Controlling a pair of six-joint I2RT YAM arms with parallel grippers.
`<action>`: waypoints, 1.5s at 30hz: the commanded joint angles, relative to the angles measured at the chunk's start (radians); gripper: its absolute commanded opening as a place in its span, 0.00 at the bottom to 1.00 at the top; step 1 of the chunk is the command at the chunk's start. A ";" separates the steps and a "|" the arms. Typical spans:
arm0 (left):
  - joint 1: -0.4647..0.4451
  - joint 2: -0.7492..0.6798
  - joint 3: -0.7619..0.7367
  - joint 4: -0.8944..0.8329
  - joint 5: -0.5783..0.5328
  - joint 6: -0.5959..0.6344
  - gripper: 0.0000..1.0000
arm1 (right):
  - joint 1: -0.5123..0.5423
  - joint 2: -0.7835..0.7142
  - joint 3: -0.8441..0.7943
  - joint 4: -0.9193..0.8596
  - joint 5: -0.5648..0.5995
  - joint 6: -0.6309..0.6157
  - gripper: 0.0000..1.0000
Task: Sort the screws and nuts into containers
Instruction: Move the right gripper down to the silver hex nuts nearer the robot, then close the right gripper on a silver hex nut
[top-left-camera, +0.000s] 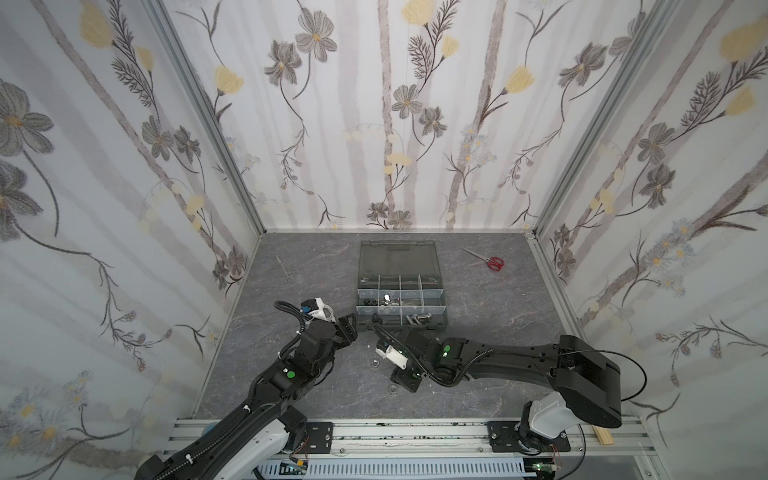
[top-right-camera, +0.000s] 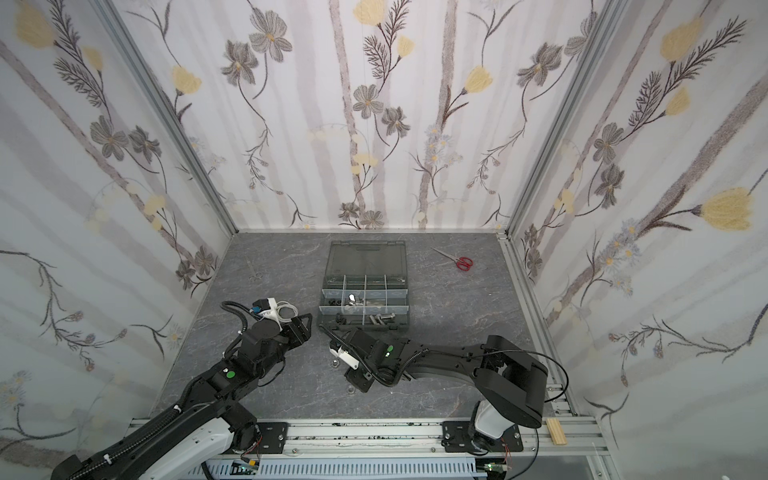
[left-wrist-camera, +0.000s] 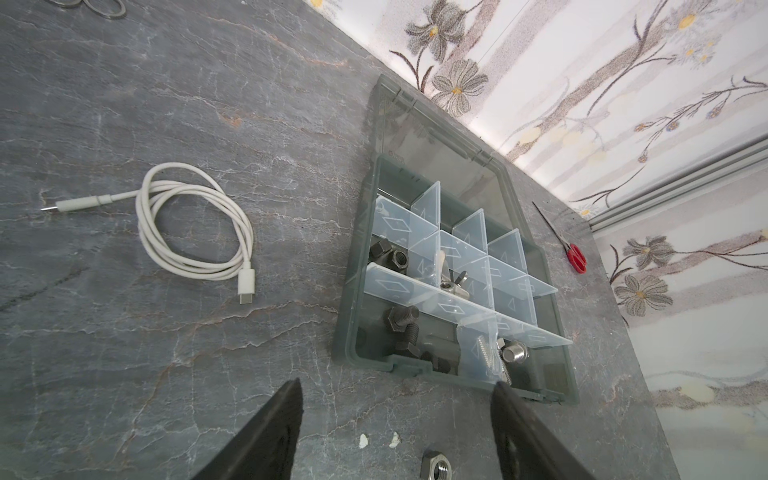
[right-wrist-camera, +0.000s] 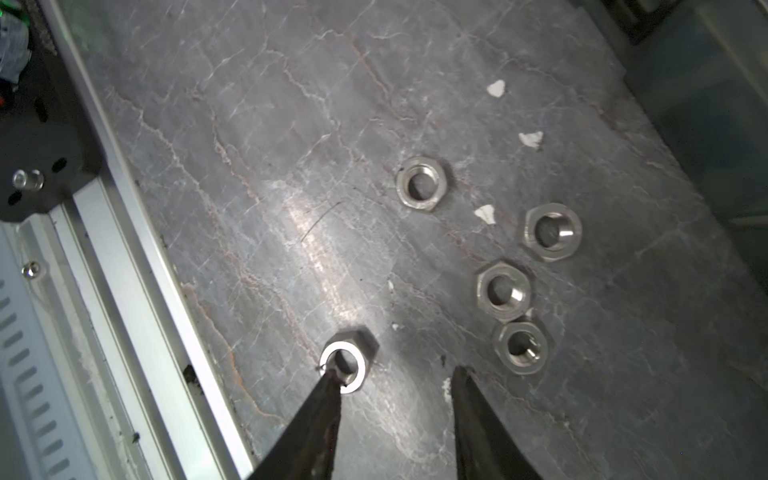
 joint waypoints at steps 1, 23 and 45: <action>0.001 -0.002 -0.005 0.031 -0.017 -0.014 0.74 | 0.041 0.018 0.012 -0.015 0.024 -0.129 0.45; 0.002 -0.076 -0.050 0.031 -0.009 -0.054 0.76 | 0.084 0.131 0.059 -0.031 0.069 -0.227 0.45; 0.003 -0.079 -0.058 0.032 -0.016 -0.066 0.77 | 0.084 0.171 0.075 -0.039 0.069 -0.224 0.29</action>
